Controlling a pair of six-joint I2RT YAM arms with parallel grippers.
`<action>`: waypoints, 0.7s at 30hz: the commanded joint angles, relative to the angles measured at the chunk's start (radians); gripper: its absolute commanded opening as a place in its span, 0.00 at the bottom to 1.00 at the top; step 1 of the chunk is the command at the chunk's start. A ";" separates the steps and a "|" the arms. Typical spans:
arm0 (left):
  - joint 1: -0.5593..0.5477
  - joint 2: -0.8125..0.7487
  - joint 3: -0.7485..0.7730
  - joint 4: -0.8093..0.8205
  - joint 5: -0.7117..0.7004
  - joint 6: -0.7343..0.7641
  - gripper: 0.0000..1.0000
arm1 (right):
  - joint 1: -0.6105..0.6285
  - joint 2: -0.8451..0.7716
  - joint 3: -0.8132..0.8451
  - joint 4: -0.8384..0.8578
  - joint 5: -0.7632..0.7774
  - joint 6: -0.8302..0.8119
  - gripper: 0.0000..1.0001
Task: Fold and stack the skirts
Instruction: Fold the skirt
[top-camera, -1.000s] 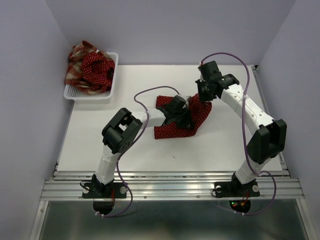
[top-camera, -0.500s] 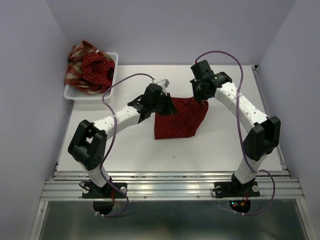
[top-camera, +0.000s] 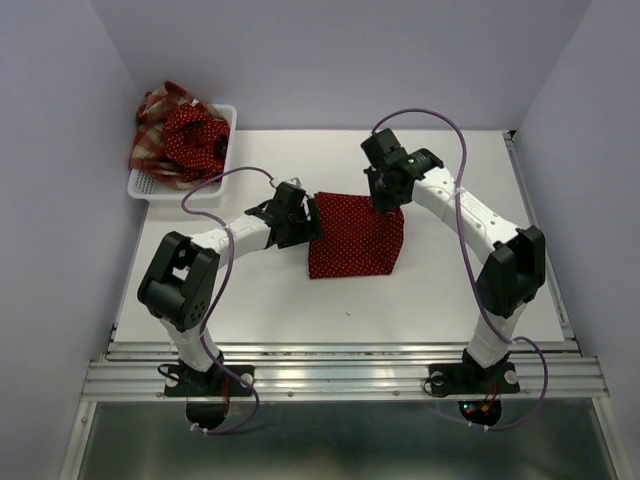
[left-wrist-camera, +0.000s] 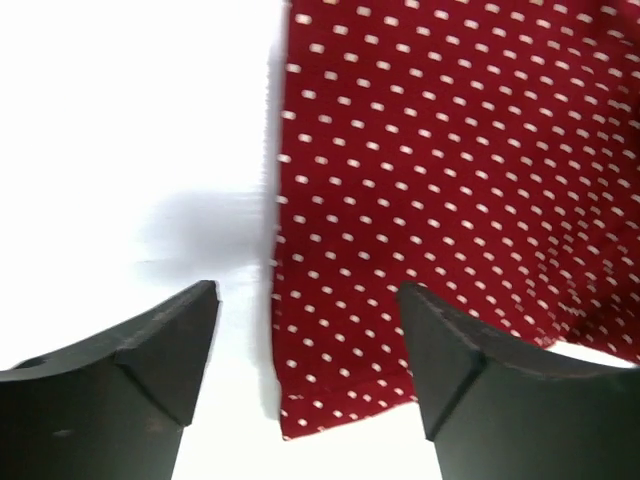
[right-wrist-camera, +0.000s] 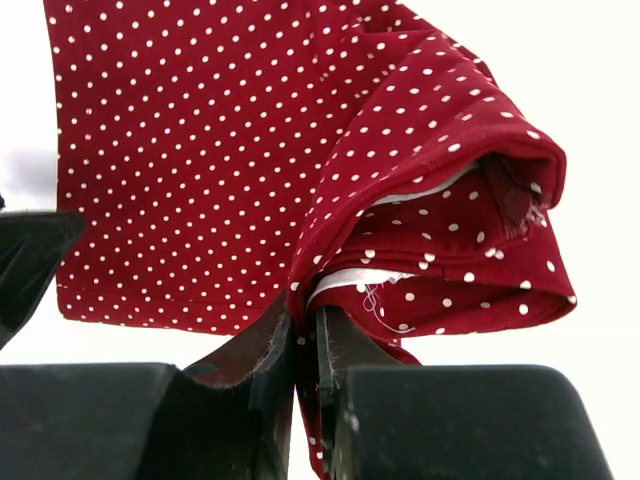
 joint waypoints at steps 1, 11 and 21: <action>-0.004 0.016 0.029 -0.036 -0.121 0.025 0.84 | 0.028 0.012 0.044 0.019 0.011 0.023 0.02; -0.006 0.108 0.041 -0.003 -0.072 0.036 0.59 | 0.078 0.064 0.101 0.032 0.000 0.054 0.03; -0.018 0.166 0.048 0.000 -0.074 0.024 0.47 | 0.108 0.081 0.063 0.183 -0.095 0.178 0.05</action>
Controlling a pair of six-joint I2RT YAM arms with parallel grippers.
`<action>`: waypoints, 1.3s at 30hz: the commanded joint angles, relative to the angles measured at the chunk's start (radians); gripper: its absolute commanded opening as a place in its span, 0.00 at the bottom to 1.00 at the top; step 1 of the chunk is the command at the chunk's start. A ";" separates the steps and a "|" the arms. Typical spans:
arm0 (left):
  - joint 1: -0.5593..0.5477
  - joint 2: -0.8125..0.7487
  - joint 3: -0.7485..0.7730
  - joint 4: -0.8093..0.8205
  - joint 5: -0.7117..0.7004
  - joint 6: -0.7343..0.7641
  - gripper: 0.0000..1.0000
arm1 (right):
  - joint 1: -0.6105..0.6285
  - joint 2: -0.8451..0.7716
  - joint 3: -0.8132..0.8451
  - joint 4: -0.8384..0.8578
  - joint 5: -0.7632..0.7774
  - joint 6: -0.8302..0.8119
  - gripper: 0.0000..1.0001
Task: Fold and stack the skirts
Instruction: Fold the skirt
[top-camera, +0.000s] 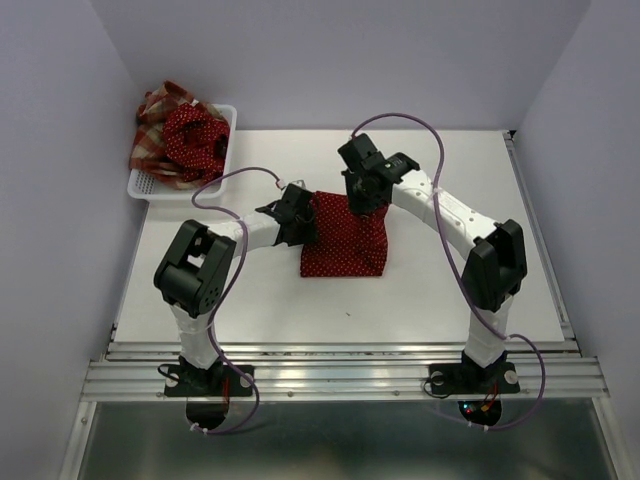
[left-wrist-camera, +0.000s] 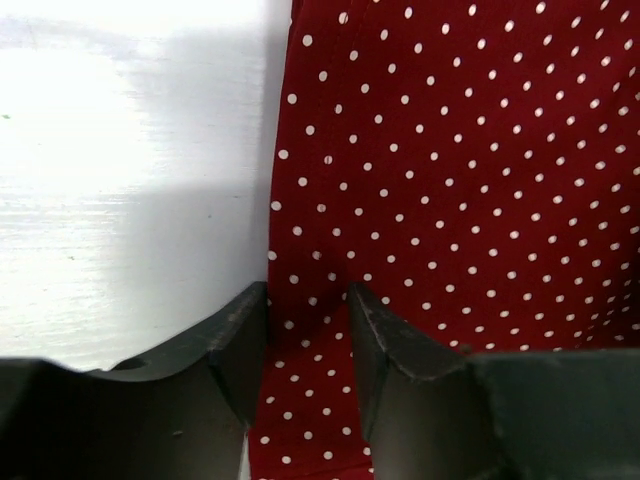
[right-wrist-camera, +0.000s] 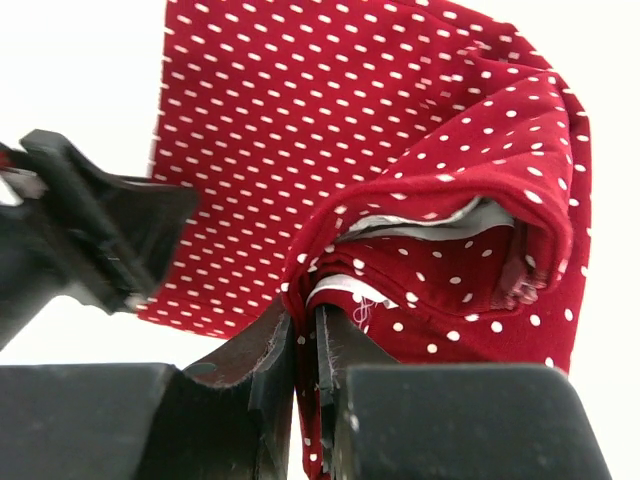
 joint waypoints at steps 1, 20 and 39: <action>-0.010 0.036 0.001 -0.032 0.005 0.002 0.44 | 0.020 -0.009 -0.001 0.143 -0.061 0.077 0.05; -0.010 0.003 -0.057 0.016 0.087 -0.023 0.40 | 0.048 0.103 0.023 0.295 -0.207 0.124 0.07; 0.012 -0.042 -0.080 0.008 0.068 -0.029 0.40 | 0.048 0.258 0.134 0.221 -0.121 0.143 0.11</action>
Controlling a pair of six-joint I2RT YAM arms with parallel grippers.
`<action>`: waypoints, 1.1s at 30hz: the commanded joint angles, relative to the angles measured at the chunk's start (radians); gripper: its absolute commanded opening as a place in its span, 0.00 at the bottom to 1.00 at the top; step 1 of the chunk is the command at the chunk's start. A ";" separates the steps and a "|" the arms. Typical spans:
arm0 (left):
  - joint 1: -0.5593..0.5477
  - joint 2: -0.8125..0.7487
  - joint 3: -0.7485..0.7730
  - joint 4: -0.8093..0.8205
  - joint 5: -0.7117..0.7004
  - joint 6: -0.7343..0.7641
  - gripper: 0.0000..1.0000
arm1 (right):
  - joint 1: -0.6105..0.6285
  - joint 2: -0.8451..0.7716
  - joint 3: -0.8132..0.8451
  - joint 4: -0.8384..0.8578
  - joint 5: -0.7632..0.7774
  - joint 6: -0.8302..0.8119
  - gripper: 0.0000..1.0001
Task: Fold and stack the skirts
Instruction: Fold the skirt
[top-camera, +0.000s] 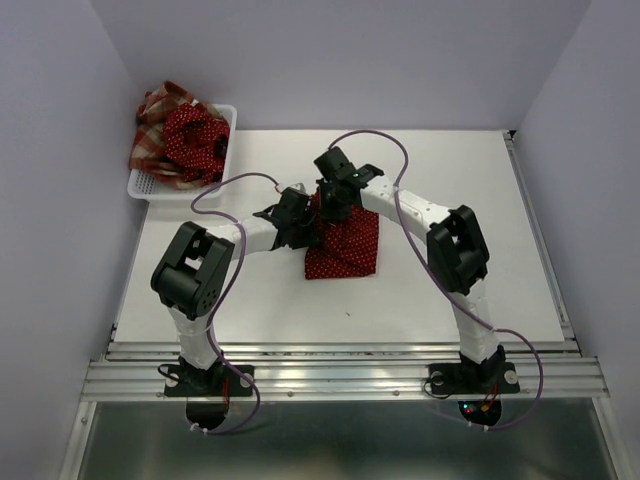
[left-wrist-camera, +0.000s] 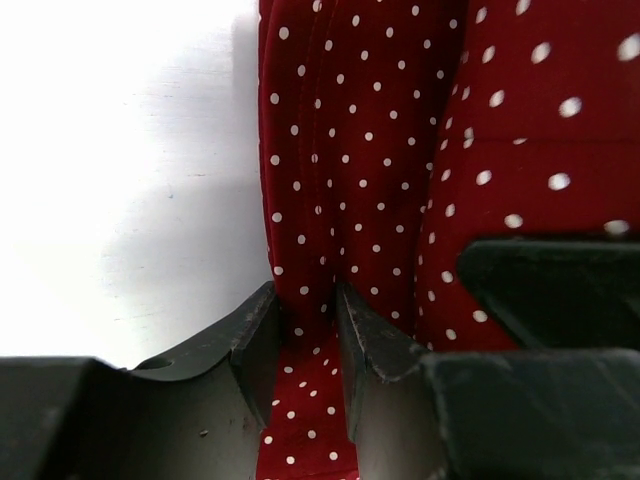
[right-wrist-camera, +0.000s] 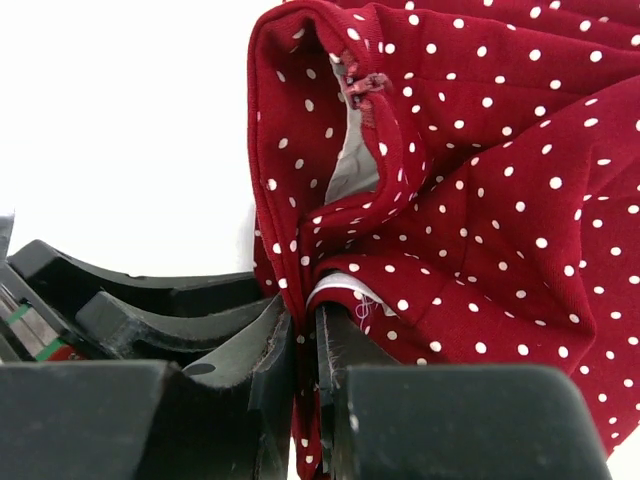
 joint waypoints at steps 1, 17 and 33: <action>0.007 -0.022 -0.022 -0.067 -0.003 0.008 0.40 | 0.012 0.015 0.076 -0.010 0.036 0.011 0.14; 0.030 -0.203 -0.058 -0.156 -0.105 -0.005 0.60 | 0.012 -0.004 0.185 0.005 -0.113 -0.041 0.64; 0.027 -0.536 -0.127 -0.173 -0.066 -0.002 0.99 | 0.012 -0.317 -0.065 0.061 0.044 -0.093 1.00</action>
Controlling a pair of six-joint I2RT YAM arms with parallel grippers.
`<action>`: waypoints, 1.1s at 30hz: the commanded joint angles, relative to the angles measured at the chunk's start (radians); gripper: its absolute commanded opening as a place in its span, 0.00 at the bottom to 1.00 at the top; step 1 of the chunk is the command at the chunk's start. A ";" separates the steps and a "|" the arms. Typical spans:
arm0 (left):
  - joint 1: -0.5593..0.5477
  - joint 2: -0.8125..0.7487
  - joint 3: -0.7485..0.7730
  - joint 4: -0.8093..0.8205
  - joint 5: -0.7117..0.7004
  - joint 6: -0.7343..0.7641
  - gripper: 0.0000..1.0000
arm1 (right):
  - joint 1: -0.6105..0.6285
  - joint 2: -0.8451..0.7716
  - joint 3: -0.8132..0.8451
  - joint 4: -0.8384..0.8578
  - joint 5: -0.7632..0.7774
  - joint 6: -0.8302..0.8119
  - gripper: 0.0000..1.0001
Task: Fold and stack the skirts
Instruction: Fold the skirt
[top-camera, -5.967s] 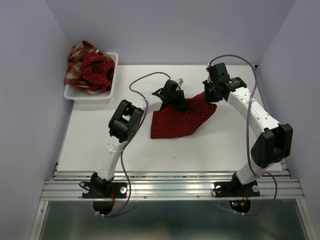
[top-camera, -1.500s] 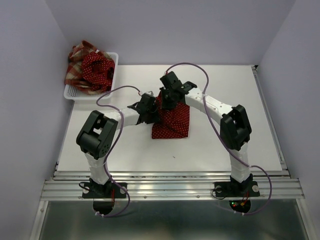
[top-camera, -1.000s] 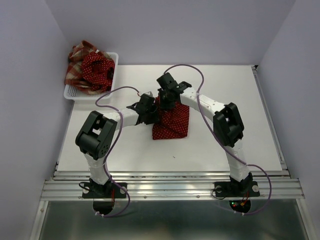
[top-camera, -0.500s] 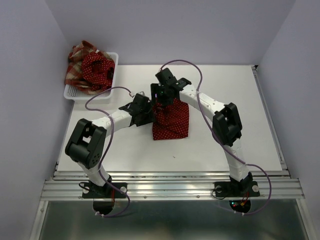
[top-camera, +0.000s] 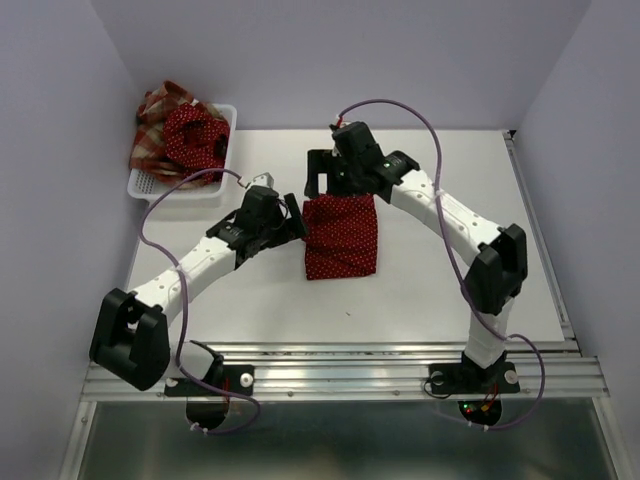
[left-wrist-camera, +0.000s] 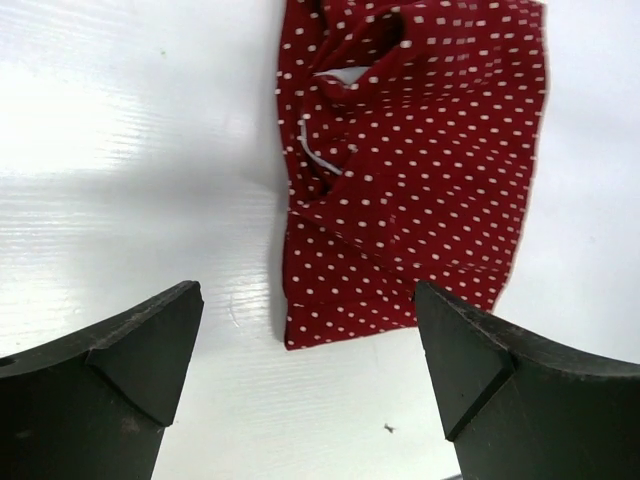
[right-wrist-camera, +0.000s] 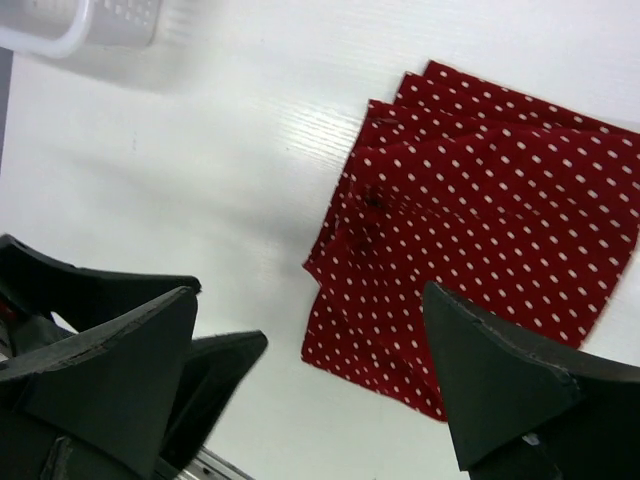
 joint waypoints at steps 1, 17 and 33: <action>-0.005 -0.079 0.000 0.042 0.048 0.023 0.99 | 0.006 -0.123 -0.129 0.046 0.088 -0.021 1.00; -0.039 0.200 0.177 0.338 0.338 0.155 0.99 | -0.056 0.050 -0.126 0.046 0.249 -0.086 1.00; -0.039 0.352 0.083 0.406 0.375 0.161 0.99 | -0.099 0.326 0.107 0.092 0.235 -0.143 1.00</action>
